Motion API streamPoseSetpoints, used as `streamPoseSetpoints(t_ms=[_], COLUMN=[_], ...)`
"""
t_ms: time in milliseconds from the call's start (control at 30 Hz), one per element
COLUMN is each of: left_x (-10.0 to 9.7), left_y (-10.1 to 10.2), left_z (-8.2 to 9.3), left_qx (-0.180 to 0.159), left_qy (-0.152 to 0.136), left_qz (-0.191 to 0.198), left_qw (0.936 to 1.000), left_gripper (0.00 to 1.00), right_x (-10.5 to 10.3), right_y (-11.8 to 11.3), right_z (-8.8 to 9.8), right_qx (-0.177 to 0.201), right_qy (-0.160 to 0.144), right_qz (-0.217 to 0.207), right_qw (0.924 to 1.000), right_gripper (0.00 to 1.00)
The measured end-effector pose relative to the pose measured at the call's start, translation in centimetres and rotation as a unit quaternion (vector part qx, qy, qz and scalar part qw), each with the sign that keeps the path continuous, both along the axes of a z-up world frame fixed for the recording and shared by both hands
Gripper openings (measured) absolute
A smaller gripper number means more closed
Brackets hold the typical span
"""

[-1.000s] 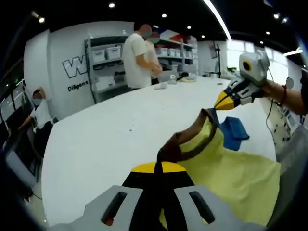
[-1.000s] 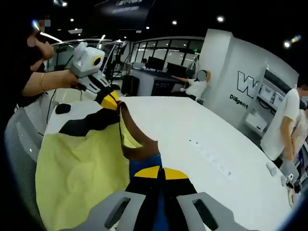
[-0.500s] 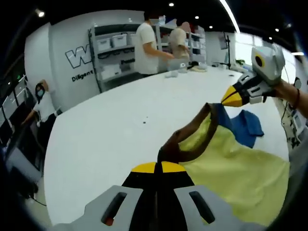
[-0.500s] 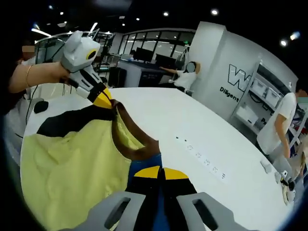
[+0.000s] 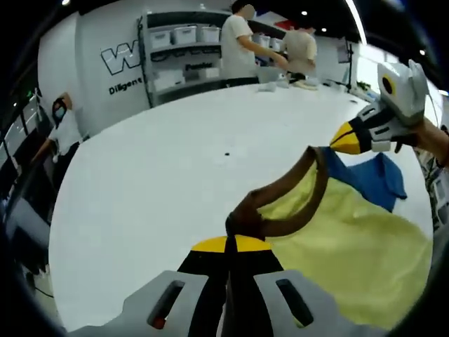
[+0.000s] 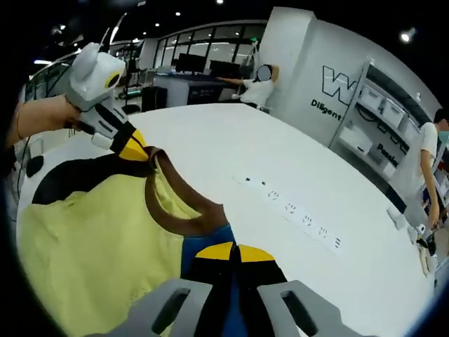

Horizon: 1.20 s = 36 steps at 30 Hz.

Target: Fold the garment on the visible template until the final outline fits inside the template.

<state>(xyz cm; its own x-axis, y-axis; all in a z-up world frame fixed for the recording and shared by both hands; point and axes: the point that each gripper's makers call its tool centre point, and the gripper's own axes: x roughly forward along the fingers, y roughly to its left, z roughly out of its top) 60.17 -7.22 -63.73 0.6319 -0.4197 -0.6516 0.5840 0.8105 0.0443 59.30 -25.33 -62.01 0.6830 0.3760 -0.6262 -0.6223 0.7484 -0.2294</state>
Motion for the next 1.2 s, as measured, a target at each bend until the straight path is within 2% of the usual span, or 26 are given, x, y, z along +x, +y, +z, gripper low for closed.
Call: streamPoseSetpoints(t_ms=[133, 400, 767, 900, 967, 1033, 1100, 1200], left_x=[0.7, 2.0, 2.6, 3.1, 3.2, 2.7, 2.8, 2.3], left_y=[0.0, 0.0, 0.4, 0.9, 1.4, 1.4, 1.9, 2.6], left_z=[-1.1, -2.4, -3.3, -3.2, -3.1, -3.2, -2.8, -1.8], left_qx=[0.009, 0.023, 0.032, 0.033, 0.029, 0.01, 0.011, 0.001], left_qy=[0.011, 0.011, 0.007, 0.004, 0.006, 0.028, 0.021, 0.015], left_qz=[0.007, 0.009, 0.016, 0.025, 0.038, 0.056, 0.056, 0.063], left_qw=[0.9999, 0.9996, 0.9993, 0.9991, 0.9989, 0.998, 0.9981, 0.9979], left_gripper=[0.0, 0.0, 0.02, 0.07, 0.11, 0.13, 0.2, 0.25], right_x=[0.7, 1.8, 1.9, 2.0, 1.7, 2.3, 2.3, 2.1], right_y=[0.1, -0.2, -0.3, -0.4, -0.3, -0.3, -0.4, -0.5], right_z=[-1.1, -2.8, -4.4, -5.1, -5.8, -5.5, -5.4, -4.8], right_qx=[-0.011, -0.034, -0.051, -0.044, -0.038, -0.042, -0.016, -0.006], right_qy=[0.005, 0.011, 0.019, 0.027, 0.041, 0.035, 0.049, 0.051], right_qz=[-0.012, -0.023, -0.032, -0.043, -0.05, -0.051, -0.084, -0.09], right_qw=[0.9999, 0.9991, 0.998, 0.9977, 0.9972, 0.9972, 0.9951, 0.9946], right_gripper=[0.0, 0.0, 0.0, 0.0, 0.0, 0.0, 0.0, 0.0])
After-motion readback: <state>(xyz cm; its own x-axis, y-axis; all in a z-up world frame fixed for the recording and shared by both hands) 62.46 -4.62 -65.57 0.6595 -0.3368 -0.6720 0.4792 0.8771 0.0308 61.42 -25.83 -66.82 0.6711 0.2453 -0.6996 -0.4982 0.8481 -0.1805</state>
